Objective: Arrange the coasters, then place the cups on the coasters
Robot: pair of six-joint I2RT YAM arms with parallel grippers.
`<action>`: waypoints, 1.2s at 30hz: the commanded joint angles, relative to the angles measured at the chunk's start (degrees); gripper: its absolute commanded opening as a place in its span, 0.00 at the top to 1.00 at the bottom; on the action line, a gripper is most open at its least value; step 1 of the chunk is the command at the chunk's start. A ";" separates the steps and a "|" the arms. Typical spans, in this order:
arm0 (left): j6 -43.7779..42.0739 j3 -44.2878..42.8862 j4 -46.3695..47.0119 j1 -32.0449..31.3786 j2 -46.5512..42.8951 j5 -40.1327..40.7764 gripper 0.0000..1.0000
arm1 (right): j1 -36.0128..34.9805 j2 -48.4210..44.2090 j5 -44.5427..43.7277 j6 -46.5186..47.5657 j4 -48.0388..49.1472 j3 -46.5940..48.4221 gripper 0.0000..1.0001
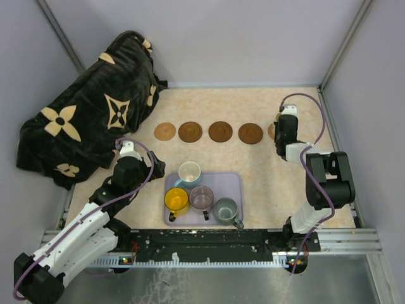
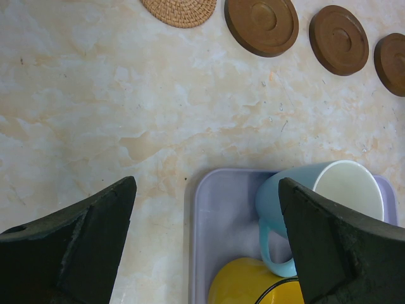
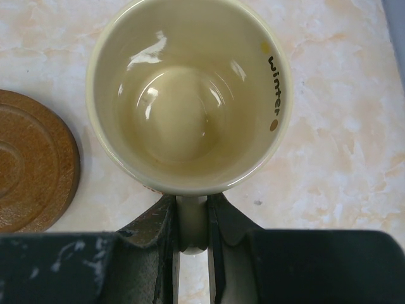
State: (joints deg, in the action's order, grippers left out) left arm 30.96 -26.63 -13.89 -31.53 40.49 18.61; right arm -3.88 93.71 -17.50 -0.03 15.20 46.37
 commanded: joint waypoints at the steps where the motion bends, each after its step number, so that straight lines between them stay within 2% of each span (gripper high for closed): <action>1: -0.65 0.32 0.46 -0.29 -0.74 0.26 0.00 | 0.32 -0.54 -1.72 -0.61 8.70 0.67 1.00; 6: -0.69 0.41 0.26 -0.29 -1.15 0.46 0.00 | 0.41 -0.89 -2.34 -1.72 7.44 0.79 0.98; 13: -0.63 0.43 -0.11 -0.36 -1.89 0.63 0.00 | 0.37 -2.03 -2.14 -2.35 6.79 0.31 0.68; 17: -0.31 0.68 -0.35 -0.33 -2.49 0.64 0.00 | 0.36 -2.51 -2.01 -2.77 6.12 0.22 0.59; 36: 0.92 1.20 -2.71 -0.30 -6.46 0.88 0.00 | 0.36 -7.52 -2.01 -5.34 4.18 -3.54 0.57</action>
State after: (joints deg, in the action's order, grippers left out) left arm 31.31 -26.06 -15.55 -31.53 35.59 18.70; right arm -3.88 89.32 -18.35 -4.10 17.43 43.40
